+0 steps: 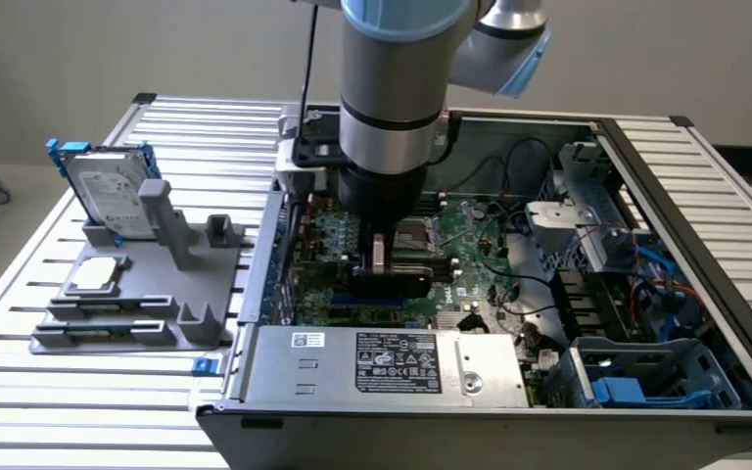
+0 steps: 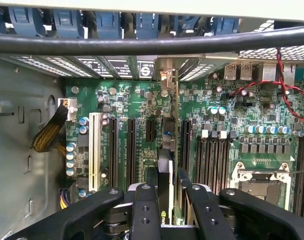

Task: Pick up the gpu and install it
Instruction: 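Insert the gpu into the slot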

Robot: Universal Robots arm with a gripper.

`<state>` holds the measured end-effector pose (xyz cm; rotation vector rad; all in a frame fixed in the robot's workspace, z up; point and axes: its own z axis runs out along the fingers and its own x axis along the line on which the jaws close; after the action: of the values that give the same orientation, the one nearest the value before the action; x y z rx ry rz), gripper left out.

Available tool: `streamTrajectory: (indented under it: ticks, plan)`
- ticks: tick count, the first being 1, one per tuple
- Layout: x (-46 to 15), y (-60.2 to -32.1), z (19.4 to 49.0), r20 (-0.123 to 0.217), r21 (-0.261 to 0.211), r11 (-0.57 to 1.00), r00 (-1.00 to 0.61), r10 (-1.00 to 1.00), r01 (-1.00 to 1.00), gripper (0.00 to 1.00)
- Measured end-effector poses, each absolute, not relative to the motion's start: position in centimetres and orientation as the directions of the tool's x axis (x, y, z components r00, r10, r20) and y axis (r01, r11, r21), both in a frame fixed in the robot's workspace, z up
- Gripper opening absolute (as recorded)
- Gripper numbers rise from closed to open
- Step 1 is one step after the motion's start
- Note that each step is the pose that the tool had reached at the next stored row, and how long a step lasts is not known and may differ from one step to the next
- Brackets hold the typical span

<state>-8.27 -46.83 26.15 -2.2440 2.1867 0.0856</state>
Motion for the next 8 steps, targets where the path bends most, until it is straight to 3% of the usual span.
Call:
streamTrajectory:
  ticks: [8]
  plan:
    - [-8.26, -46.85, 26.00, -0.045, 0.044, -0.027, 0.025, -0.999, -0.999, 0.27]
